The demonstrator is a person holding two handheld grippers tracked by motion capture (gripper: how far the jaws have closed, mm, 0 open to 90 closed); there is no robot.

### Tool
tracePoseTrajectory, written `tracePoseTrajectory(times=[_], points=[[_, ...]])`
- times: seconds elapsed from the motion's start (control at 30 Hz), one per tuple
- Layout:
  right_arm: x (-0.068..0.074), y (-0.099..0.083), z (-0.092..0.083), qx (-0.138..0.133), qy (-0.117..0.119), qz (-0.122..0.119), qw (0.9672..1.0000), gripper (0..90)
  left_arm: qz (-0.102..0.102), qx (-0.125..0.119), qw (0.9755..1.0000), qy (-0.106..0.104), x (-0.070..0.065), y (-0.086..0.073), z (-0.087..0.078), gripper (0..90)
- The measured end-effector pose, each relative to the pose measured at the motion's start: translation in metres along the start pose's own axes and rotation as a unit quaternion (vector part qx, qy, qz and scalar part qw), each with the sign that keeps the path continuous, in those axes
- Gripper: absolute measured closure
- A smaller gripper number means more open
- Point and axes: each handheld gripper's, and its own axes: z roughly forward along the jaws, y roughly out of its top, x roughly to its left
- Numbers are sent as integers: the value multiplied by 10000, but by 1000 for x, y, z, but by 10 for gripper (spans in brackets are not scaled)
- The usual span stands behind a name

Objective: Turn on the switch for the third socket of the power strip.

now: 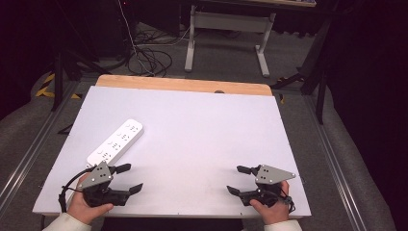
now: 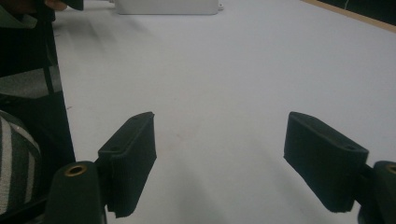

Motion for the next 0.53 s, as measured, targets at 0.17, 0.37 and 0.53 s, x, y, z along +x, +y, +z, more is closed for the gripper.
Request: tracePoseTrajectory(times=[0.17,0.37,0.53], points=[[-1,0,0,12,-1,6,10000,254,84,165,9998,-30,-1,0,5,184],[-1,-1,-1,6,-5,19,10000,253,-278,305,9991,-136,0,2,5,176],[-2,-1,0,27,-8,44,10000,254,-200,241,9995,-97,1,1,5,172]])
